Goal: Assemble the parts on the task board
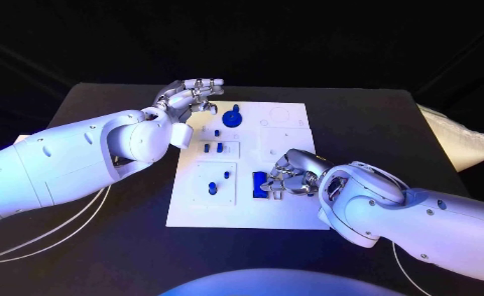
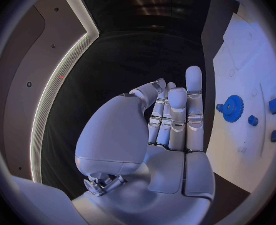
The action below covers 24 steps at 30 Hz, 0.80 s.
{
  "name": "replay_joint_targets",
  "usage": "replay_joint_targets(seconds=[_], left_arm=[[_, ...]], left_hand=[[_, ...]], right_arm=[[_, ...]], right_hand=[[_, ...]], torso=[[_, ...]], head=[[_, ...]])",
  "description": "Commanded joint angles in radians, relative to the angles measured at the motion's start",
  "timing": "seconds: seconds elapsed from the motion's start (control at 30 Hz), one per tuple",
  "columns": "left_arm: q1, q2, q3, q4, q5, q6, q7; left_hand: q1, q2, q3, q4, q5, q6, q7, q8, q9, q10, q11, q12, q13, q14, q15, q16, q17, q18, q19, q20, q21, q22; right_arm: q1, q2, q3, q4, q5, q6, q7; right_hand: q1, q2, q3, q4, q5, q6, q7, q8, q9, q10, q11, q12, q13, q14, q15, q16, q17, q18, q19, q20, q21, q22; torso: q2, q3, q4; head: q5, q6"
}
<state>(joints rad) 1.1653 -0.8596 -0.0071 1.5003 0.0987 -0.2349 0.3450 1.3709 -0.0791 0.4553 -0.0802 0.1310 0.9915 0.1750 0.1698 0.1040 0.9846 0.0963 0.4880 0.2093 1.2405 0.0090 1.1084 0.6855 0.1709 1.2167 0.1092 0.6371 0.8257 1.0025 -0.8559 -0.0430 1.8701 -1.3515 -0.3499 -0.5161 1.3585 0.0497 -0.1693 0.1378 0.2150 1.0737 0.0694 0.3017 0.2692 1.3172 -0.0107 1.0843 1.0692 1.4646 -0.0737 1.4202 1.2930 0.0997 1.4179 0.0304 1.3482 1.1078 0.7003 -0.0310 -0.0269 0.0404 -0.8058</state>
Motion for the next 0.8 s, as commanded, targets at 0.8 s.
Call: replay_joint_targets(seconds=[0.8], left_arm=[[0.0,-0.002,0.0,0.002,-0.006,0.023,0.002]], left_hand=[[0.008,0.002,0.0,-0.007,0.002,-0.01,0.0,0.005,-0.002,-0.011,0.002,0.005,-0.002,-0.008,0.003,-0.004,-0.004,0.012,-0.007,0.0,-0.007,-0.002]], right_arm=[[-0.007,-0.005,-0.003,0.006,-0.037,0.076,0.084]], right_hand=[[-0.025,-0.011,-0.024,-0.001,-0.033,0.016,-0.012,0.02,0.022,0.043,-0.009,0.059,0.068,0.065,-0.013,0.012,0.029,-0.019,0.013,-0.012,0.019,0.027]], torso=[[0.0,0.0004,0.0004]], head=[[0.008,-0.001]])
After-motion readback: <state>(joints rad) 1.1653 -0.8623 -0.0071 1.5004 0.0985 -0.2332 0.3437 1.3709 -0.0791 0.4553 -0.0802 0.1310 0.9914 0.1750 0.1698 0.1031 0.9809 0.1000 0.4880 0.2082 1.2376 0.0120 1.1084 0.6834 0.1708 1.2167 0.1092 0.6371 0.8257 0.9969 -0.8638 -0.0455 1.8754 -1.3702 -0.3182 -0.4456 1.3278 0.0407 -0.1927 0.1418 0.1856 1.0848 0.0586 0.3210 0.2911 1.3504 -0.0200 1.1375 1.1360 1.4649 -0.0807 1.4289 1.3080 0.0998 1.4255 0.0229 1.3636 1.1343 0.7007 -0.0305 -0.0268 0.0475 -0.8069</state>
